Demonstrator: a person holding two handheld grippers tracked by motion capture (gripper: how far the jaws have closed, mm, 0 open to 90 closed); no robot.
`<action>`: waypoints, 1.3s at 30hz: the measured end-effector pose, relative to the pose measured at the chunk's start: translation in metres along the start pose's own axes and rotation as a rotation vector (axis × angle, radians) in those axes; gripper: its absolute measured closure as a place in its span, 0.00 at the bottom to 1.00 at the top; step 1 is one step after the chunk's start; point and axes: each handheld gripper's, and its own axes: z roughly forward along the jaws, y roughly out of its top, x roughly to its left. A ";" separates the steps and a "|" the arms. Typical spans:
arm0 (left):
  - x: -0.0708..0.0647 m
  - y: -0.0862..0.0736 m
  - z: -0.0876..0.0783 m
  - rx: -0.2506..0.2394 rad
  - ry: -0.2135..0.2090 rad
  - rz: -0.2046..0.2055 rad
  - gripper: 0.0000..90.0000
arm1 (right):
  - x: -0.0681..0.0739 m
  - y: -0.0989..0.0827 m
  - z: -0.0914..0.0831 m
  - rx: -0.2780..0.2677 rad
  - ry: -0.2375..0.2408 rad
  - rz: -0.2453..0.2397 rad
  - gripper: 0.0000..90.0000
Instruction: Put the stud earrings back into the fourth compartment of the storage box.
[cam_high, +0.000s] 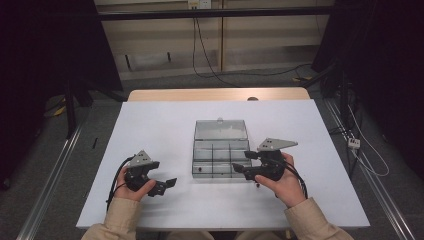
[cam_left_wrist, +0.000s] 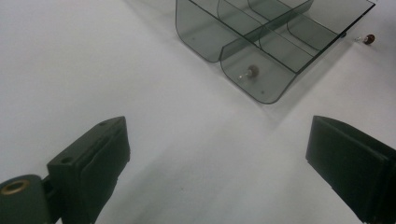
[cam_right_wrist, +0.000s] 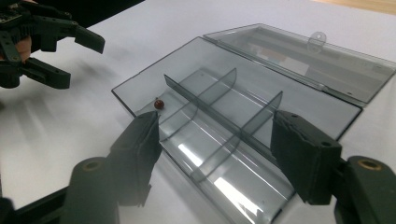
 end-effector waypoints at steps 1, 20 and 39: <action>0.000 0.000 0.000 0.001 -0.001 0.002 0.07 | -0.001 -0.002 -0.002 0.002 -0.004 0.002 0.34; 0.001 0.000 -0.001 -0.002 0.000 -0.003 0.07 | -0.013 -0.027 -0.024 0.014 -0.055 0.002 0.27; 0.001 0.000 -0.001 -0.006 -0.001 -0.007 0.07 | -0.017 -0.048 -0.031 0.042 -0.067 0.011 0.30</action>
